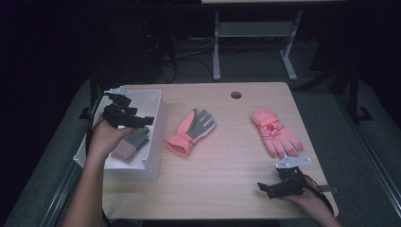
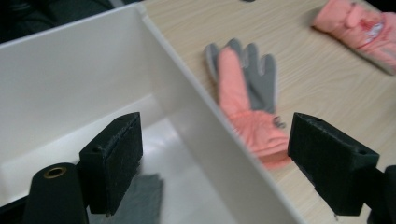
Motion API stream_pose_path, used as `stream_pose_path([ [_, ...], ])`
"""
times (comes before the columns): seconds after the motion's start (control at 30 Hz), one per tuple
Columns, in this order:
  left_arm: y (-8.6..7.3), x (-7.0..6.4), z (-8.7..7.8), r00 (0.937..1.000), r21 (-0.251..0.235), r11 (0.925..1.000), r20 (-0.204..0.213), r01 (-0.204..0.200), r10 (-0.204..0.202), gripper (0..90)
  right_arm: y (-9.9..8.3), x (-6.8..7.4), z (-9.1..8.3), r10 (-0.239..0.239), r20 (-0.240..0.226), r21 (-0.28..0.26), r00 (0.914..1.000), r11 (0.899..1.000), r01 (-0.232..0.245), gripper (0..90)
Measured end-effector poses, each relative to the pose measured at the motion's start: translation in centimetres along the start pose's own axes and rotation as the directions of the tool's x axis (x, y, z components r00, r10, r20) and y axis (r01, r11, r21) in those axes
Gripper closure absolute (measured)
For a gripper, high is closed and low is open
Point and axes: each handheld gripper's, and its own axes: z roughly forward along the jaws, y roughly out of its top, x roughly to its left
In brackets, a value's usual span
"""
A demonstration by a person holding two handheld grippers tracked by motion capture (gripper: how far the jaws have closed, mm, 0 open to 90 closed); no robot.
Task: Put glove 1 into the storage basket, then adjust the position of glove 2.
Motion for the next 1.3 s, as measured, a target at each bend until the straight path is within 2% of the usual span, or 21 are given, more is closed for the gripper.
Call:
stream_pose_path([
  [0.07, 0.6, -1.2, 0.3, 0.9996, -0.010, 0.9998, 0.022, -0.019, 0.019, 17.7, 0.1, 0.0, 0.0, -0.001, 0.000, -0.001, 1.0000, 1.000, 0.001, 2.0],
  [0.1, 0.6, -1.2, 0.3, 0.9996, -0.010, 0.9998, 0.022, -0.019, 0.019, 17.8, 0.1, 0.0, 0.0, -0.001, 0.000, -0.001, 1.0000, 1.000, 0.001, 2.0],
  [0.23, 1.5, -2.7, 1.1, 0.9984, -0.014, 0.9993, 0.045, -0.034, 0.034, 17.9, 0.0, 0.0, 0.1, -0.005, -0.002, 0.000, 1.0000, 1.000, 0.005, 2.0],
  [0.27, 1.9, -3.4, 1.6, 0.9979, -0.014, 0.9992, 0.053, -0.037, 0.038, 18.1, 0.0, 0.0, 0.0, -0.005, -0.003, -0.001, 1.0000, 1.000, 0.005, 2.0],
  [0.37, 2.3, -4.2, 2.2, 0.9968, -0.016, 0.9990, 0.068, -0.041, 0.042, 21.2, 0.0, 0.0, -0.1, -0.002, -0.002, -0.003, 1.0000, 1.000, 0.002, 2.0],
  [0.47, 3.1, -5.5, 3.6, 0.9945, -0.020, 0.9988, 0.094, -0.046, 0.047, 28.3, 0.0, 0.0, -0.1, -0.004, -0.003, -0.001, 1.0000, 1.000, 0.004, 2.0],
  [0.53, 3.4, -6.1, 4.5, 0.9946, -0.008, 0.9990, 0.093, -0.045, 0.046, 33.4, 0.1, 0.0, 0.0, -0.007, -0.004, -0.005, 1.0000, 1.000, 0.007, 2.0],
  [0.67, 3.7, -7.0, 5.7, 0.9930, 0.001, 0.9982, 0.102, -0.059, 0.059, 48.8, 0.0, 0.0, 0.0, -0.011, -0.006, -0.010, 0.9999, 1.000, 0.011, 2.0],
  [0.7, 3.9, -7.5, 6.5, 0.9922, 0.009, 0.9965, 0.093, -0.084, 0.082, 52.3, 0.0, 0.0, -0.1, -0.003, -0.006, -0.006, 1.0000, 1.000, 0.003, 2.0],
  [0.87, 4.1, -8.3, 8.0, 0.9910, 0.018, 0.9941, 0.083, -0.107, 0.105, 81.3, 0.0, 0.0, -0.1, -0.010, -0.007, -0.009, 0.9999, 1.000, 0.010, 2.0],
  [0.93, 4.0, -8.6, 9.6, 0.9904, 0.038, 0.9913, 0.062, -0.126, 0.124, 88.7, 0.0, 0.1, 0.0, -0.017, -0.011, -0.009, 0.9998, 1.000, 0.017, 2.0],
  [1.1, 3.1, -8.4, 12.5, 0.9933, 0.052, 0.9920, 0.017, -0.115, 0.114, 89.6, 0.0, 0.2, 0.0, -0.014, -0.018, -0.008, 0.9997, 1.000, 0.014, 2.0],
  [1.13, 3.1, -8.4, 12.5, 0.9933, 0.052, 0.9920, 0.017, -0.115, 0.114, 89.6, 0.0, 0.2, 0.0, -0.014, -0.018, -0.008, 0.9997, 1.000, 0.014, 2.0],
  [1.17, 2.7, -8.1, 13.6, 0.9942, 0.060, 0.9924, 0.000, -0.108, 0.108, 89.6, 0.1, 0.1, 0.0, -0.021, -0.019, -0.006, 0.9996, 1.000, 0.021, 2.0],
  [1.3, 1.7, -7.4, 15.4, 0.9948, 0.084, 0.9922, -0.036, -0.091, 0.095, 89.5, 0.0, 0.1, 0.0, -0.011, -0.019, -0.003, 0.9998, 1.000, 0.011, 2.0],
])
